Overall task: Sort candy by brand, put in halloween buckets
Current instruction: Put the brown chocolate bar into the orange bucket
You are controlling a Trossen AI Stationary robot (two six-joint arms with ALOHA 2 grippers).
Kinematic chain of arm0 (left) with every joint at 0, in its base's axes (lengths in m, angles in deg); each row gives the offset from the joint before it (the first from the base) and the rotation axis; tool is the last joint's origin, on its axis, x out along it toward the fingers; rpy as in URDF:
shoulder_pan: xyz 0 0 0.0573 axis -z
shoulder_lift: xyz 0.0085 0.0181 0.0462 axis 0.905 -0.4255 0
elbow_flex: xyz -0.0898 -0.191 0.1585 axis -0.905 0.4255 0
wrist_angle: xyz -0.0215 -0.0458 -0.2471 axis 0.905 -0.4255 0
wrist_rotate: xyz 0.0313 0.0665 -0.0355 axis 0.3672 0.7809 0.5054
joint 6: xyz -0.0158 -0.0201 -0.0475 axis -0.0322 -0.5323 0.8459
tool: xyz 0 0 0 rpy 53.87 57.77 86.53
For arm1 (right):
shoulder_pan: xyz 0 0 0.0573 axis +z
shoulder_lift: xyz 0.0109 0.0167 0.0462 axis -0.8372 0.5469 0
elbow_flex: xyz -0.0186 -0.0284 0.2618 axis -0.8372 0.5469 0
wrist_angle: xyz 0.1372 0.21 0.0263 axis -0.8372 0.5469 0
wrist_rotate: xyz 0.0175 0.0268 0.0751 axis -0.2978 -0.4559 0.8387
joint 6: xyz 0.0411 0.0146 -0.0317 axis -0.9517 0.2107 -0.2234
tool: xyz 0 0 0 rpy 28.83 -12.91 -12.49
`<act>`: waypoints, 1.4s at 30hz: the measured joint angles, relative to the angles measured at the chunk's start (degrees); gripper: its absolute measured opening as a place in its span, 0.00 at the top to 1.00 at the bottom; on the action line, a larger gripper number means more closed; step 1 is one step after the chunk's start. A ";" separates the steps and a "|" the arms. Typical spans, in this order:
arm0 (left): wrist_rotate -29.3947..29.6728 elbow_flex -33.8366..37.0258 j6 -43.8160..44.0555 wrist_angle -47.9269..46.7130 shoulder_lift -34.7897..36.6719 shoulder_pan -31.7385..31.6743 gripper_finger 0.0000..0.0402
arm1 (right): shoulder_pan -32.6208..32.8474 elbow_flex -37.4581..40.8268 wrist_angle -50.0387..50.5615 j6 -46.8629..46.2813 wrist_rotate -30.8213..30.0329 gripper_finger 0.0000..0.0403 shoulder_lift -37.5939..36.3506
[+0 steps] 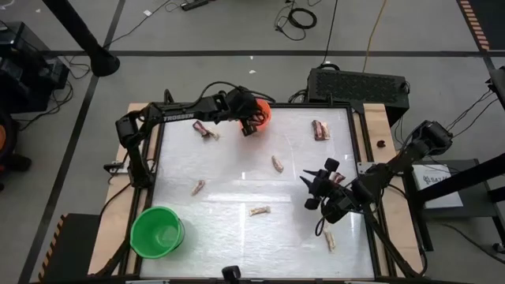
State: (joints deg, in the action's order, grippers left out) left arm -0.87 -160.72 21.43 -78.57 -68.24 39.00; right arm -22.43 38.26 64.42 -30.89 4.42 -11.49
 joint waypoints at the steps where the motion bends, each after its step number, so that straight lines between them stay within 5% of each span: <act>1: 0.12 0.38 0.02 0.16 0.00 -0.20 1.00 | -0.45 0.00 0.10 -0.04 0.27 0.74 -0.32; 8: 1.02 0.49 -0.81 0.03 0.00 -0.89 0.96 | -1.72 -0.02 1.43 -1.07 1.82 0.74 -0.60; 17: 10.11 -1.67 -3.34 -1.04 0.82 0.38 0.74 | -1.84 -0.11 2.59 -3.23 1.88 0.74 -0.58; 22: 10.36 -2.41 -3.10 -2.21 4.86 0.75 0.63 | -1.82 -0.11 3.08 -3.25 3.52 0.74 -0.57; 25: 5.41 -2.45 -0.85 -2.04 7.63 0.95 0.60 | -1.82 -0.11 3.40 -3.25 5.02 0.74 -0.56; 31: -14.14 -1.99 1.49 -0.81 7.77 4.27 0.59 | -1.81 -0.11 4.62 -3.46 7.82 0.74 -0.56; 37: -14.79 0.55 -1.31 8.40 2.42 12.75 0.59 | -1.78 -0.49 6.50 -4.00 15.23 0.74 -0.56; 42: -14.83 1.96 -2.71 25.10 -5.39 20.52 0.59 | -1.27 -5.59 22.45 -15.31 16.75 0.74 -0.64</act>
State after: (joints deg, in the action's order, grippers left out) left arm -15.70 -158.77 18.72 -53.47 -73.63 59.52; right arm -23.70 32.67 86.88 -46.20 21.16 -12.13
